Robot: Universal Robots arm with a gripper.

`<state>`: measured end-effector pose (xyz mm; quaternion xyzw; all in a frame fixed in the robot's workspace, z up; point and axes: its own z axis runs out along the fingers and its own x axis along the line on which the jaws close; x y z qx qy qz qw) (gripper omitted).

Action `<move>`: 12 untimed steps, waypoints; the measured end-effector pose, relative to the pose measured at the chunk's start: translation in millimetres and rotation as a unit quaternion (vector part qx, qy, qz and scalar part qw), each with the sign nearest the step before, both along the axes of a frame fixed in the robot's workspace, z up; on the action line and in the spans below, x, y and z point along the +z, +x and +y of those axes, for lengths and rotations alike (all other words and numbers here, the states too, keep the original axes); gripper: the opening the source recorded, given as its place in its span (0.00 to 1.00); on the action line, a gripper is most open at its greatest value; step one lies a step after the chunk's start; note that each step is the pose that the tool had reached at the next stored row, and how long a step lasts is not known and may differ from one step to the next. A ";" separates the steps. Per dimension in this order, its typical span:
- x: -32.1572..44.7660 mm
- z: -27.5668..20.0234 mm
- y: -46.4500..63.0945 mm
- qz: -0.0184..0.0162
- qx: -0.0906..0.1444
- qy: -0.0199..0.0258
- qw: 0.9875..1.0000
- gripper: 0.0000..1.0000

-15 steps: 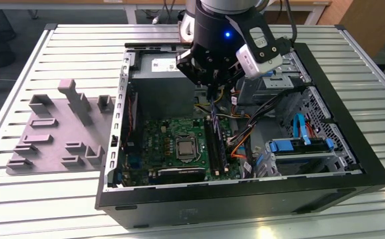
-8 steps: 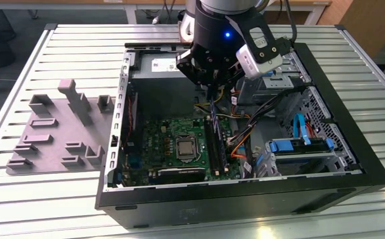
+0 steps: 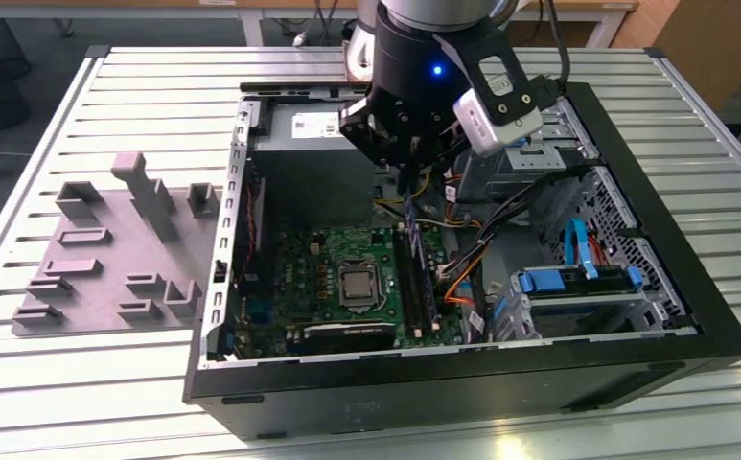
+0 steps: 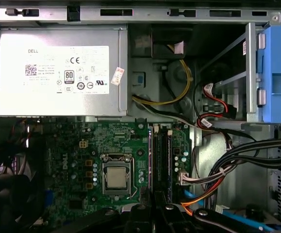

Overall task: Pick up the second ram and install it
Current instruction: 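Insert the second ram into the second slot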

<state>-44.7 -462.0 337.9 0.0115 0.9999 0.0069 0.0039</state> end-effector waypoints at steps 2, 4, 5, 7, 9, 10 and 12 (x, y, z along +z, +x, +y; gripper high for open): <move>-3.6 0.0 0.0 0.000 0.000 0.000 1.000 0.14; -7.1 0.0 0.2 0.000 0.000 0.000 1.000 0.14; -8.9 0.0 0.8 0.000 0.000 0.000 1.000 0.14; -12.4 0.0 3.5 0.001 0.003 0.000 1.000 0.14; -13.5 -0.1 4.4 0.001 0.010 0.000 1.000 0.14; -13.4 -0.1 4.4 0.001 0.010 0.000 1.000 0.14; -13.4 -0.1 4.4 0.001 0.010 0.000 1.000 0.14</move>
